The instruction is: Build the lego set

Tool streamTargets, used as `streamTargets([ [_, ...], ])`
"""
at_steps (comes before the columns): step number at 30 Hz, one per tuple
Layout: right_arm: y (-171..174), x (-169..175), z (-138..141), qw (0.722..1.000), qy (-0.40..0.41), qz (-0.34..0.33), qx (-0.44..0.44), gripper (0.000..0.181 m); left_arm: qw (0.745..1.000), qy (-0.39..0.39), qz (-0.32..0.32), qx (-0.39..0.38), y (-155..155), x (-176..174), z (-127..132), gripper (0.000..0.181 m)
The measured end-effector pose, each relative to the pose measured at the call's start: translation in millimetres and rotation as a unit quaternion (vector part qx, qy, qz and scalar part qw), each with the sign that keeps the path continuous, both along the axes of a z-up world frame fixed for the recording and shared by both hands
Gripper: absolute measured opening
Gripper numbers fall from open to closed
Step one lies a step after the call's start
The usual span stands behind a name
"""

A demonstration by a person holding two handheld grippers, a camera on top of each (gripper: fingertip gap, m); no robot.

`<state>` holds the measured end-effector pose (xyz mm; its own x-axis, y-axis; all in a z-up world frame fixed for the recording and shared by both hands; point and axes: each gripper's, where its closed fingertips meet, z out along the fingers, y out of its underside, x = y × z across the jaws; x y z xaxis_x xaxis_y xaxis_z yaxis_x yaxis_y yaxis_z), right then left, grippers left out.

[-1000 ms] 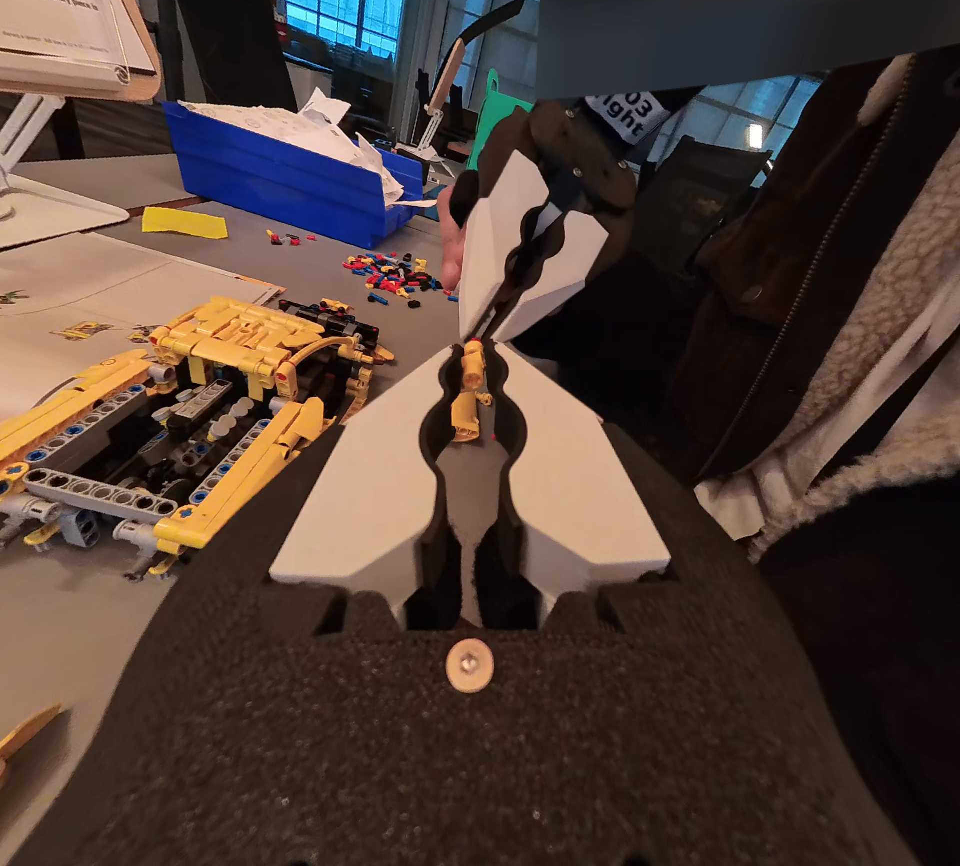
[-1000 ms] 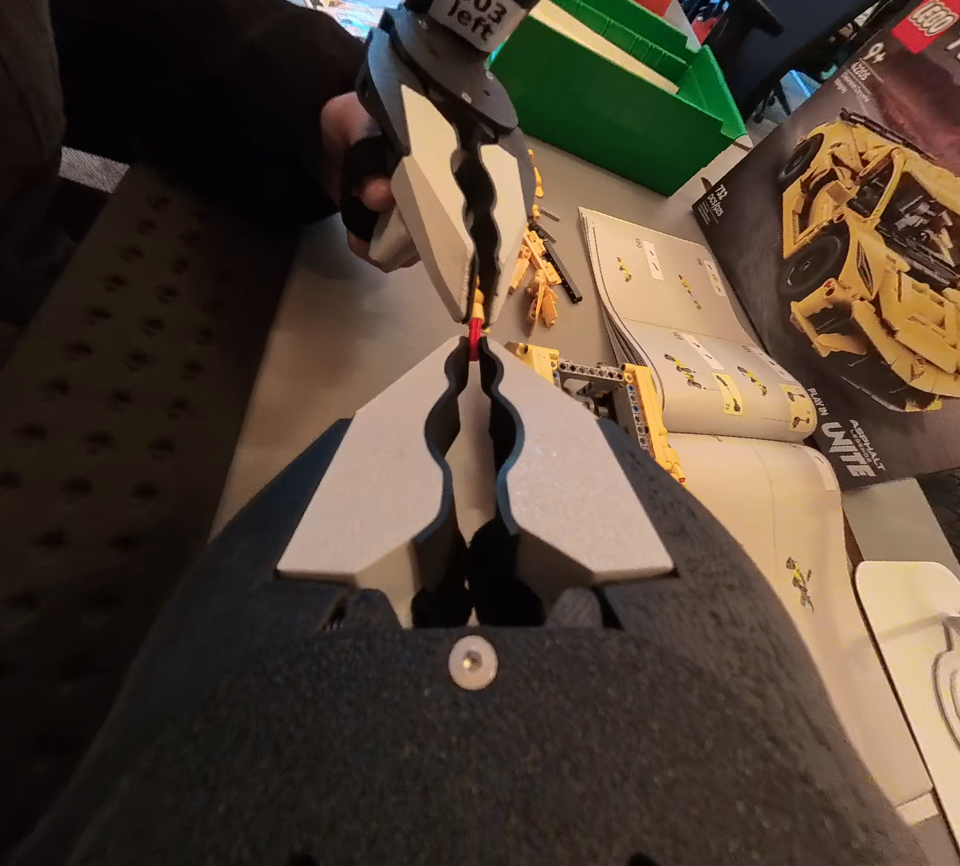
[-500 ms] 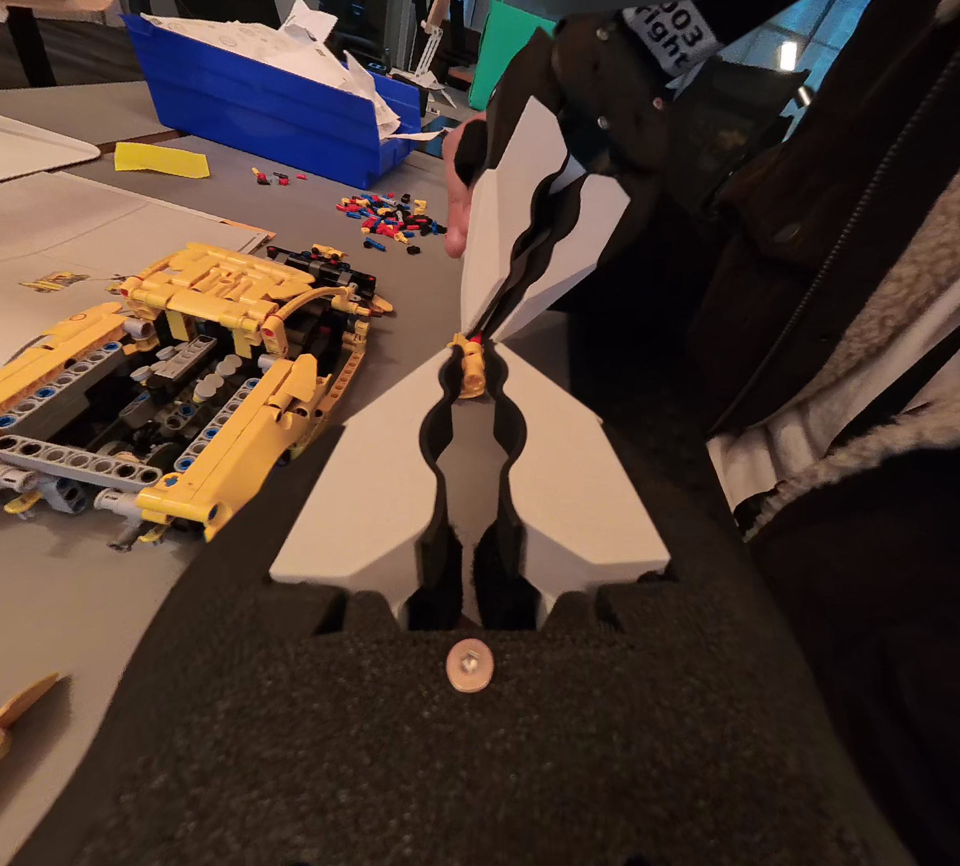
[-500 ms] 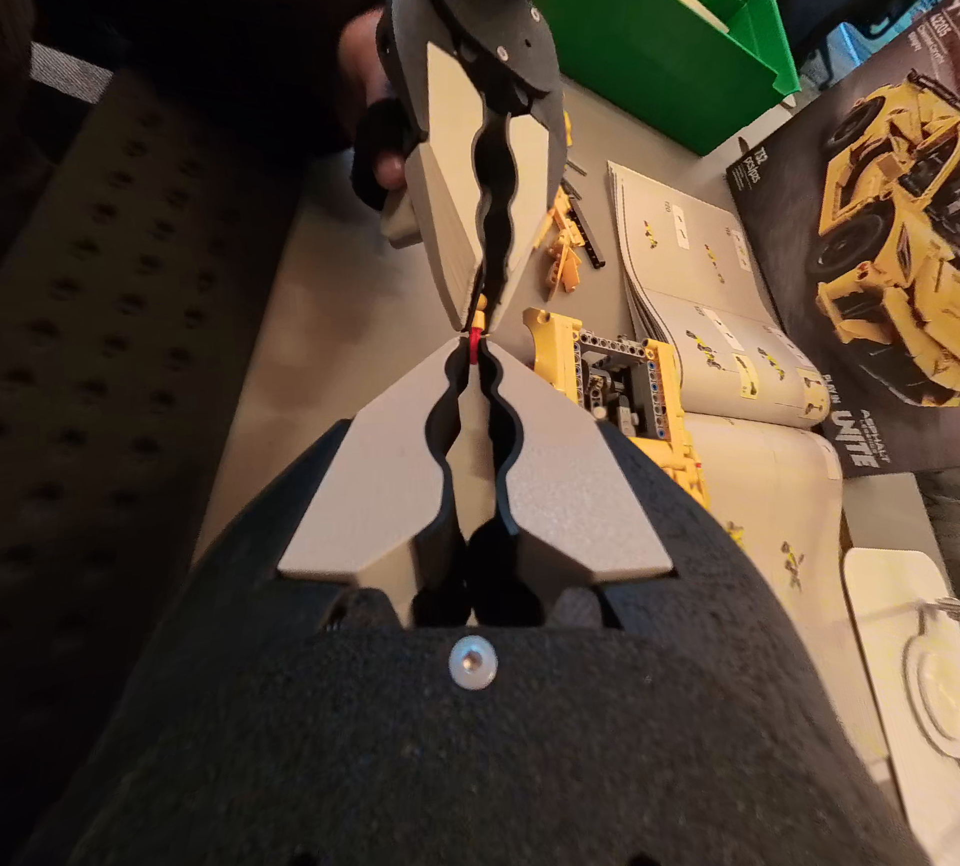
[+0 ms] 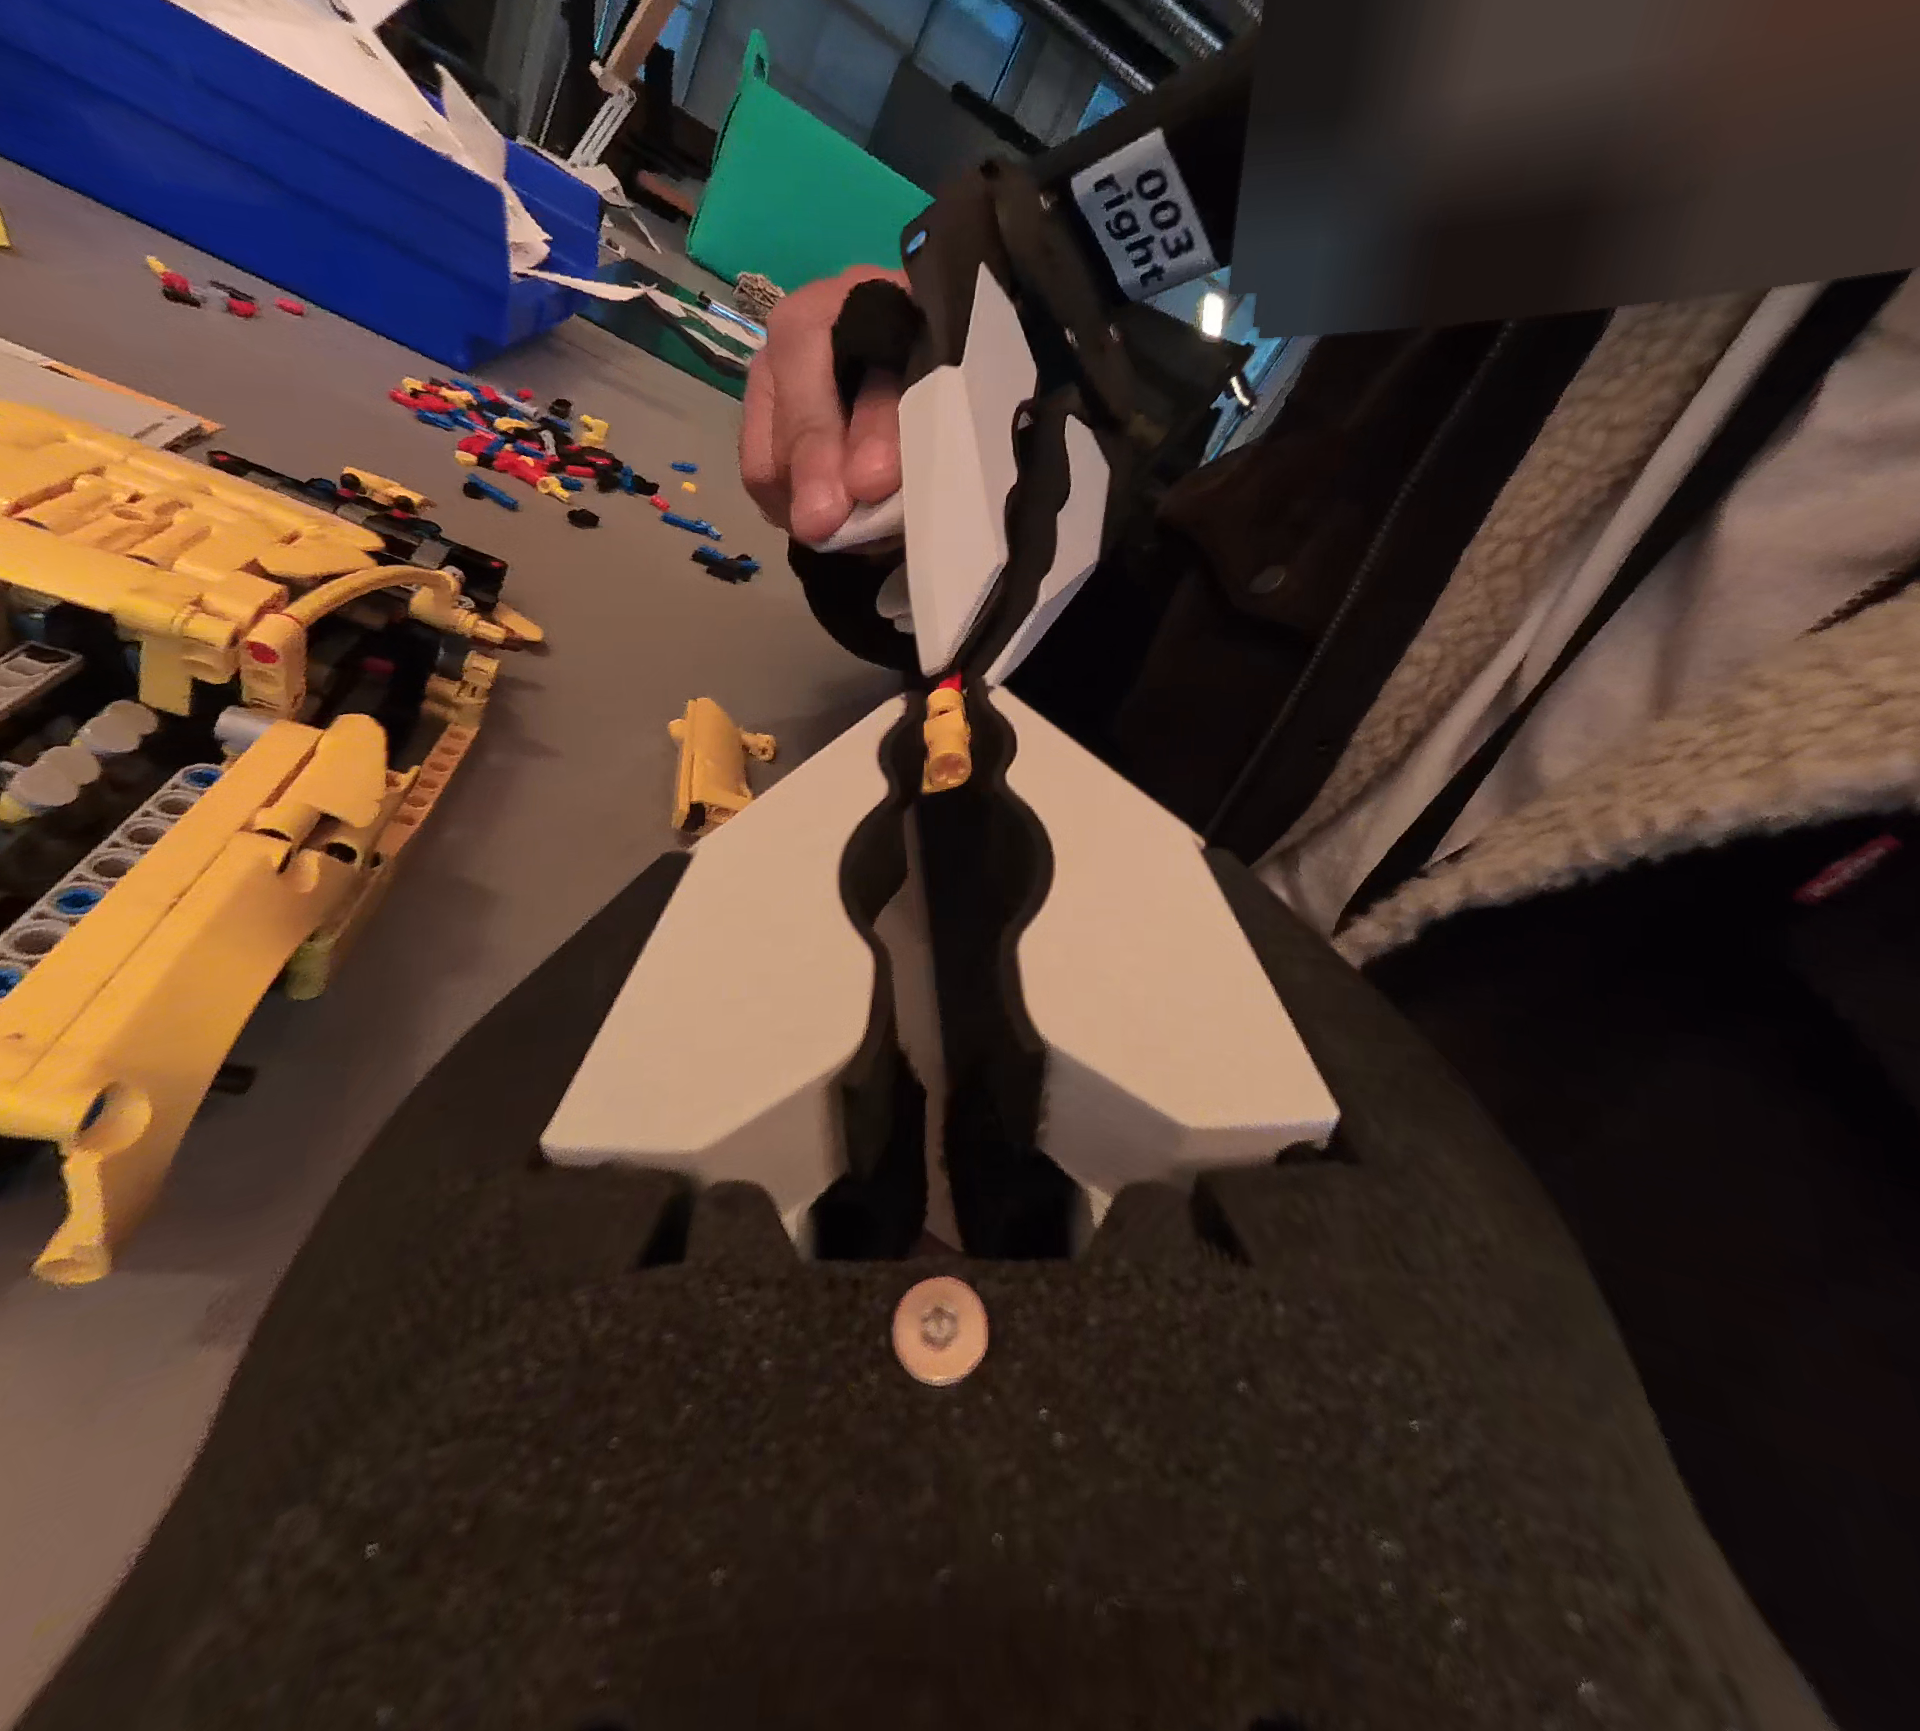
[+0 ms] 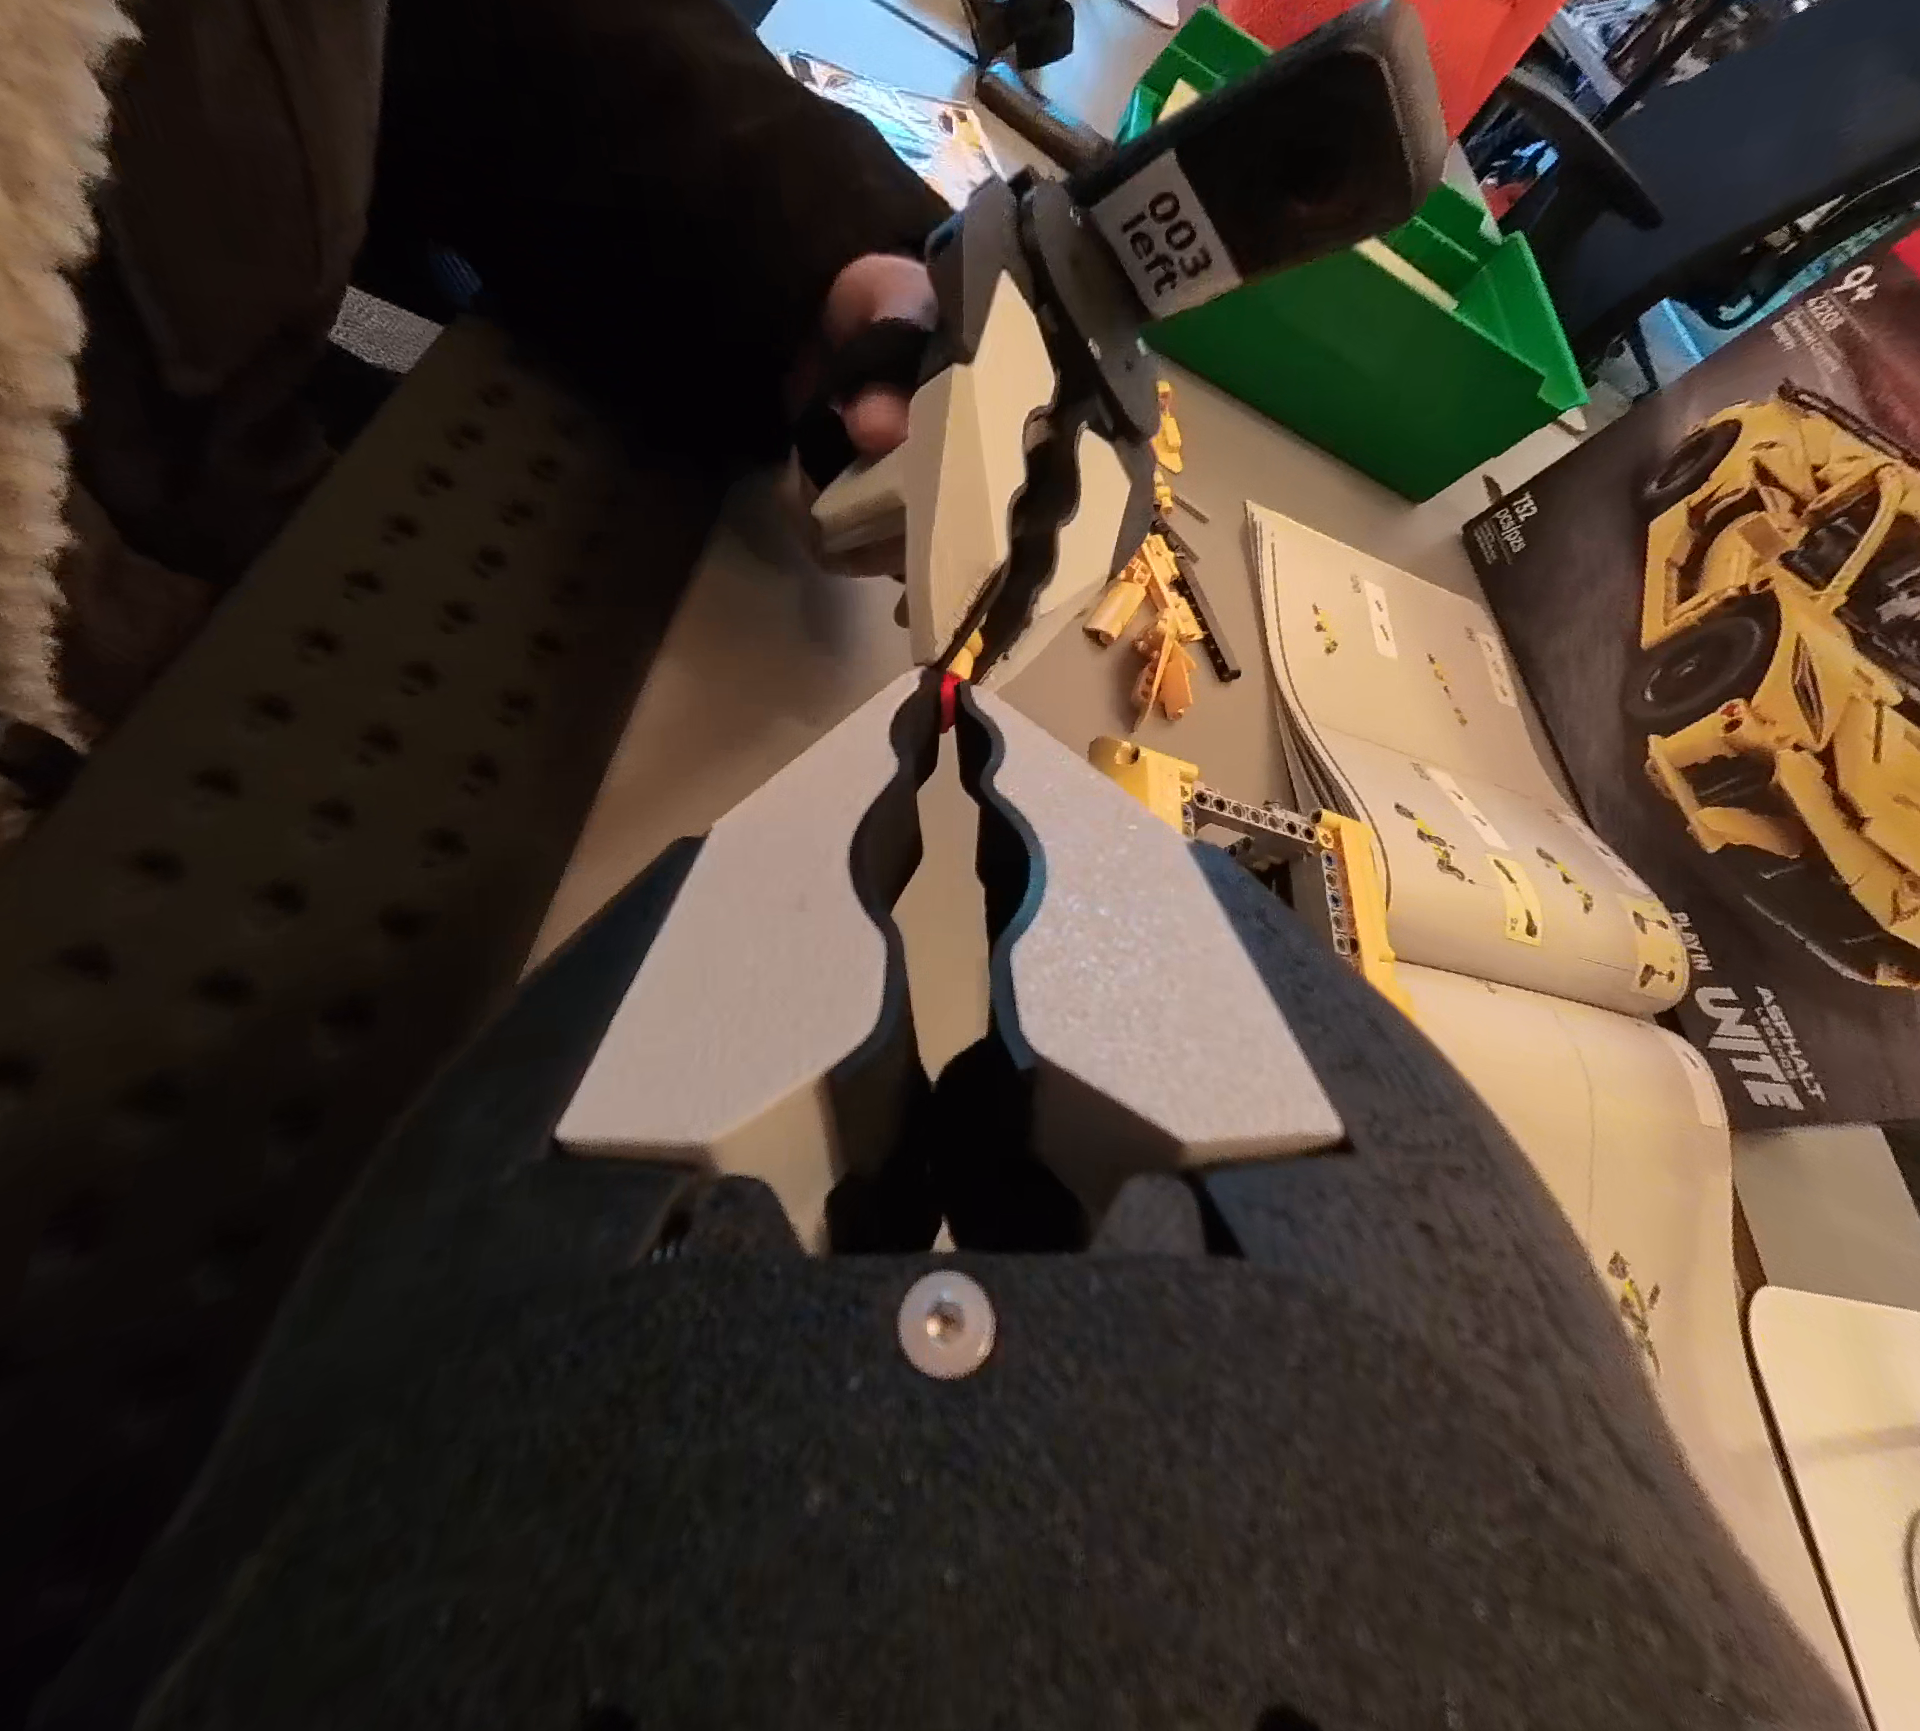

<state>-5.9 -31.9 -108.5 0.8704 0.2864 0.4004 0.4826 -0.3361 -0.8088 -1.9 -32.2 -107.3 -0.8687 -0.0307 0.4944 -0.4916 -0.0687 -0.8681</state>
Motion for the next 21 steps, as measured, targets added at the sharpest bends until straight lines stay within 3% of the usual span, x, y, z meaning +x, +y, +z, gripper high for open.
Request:
streamTargets([
  [6,4,0,25,0.994,0.029,0.001,0.103,0.002,0.994,0.046,-0.032,-0.098,6,0,27,0.008],
  [18,-3,7,32,0.990,0.038,-0.023,0.132,0.000,0.997,0.035,-0.006,-0.075,9,6,21,0.008],
  [21,-3,8,26,0.993,0.038,-0.023,0.114,0.008,0.996,0.038,-0.007,-0.081,10,6,23,0.008],
])
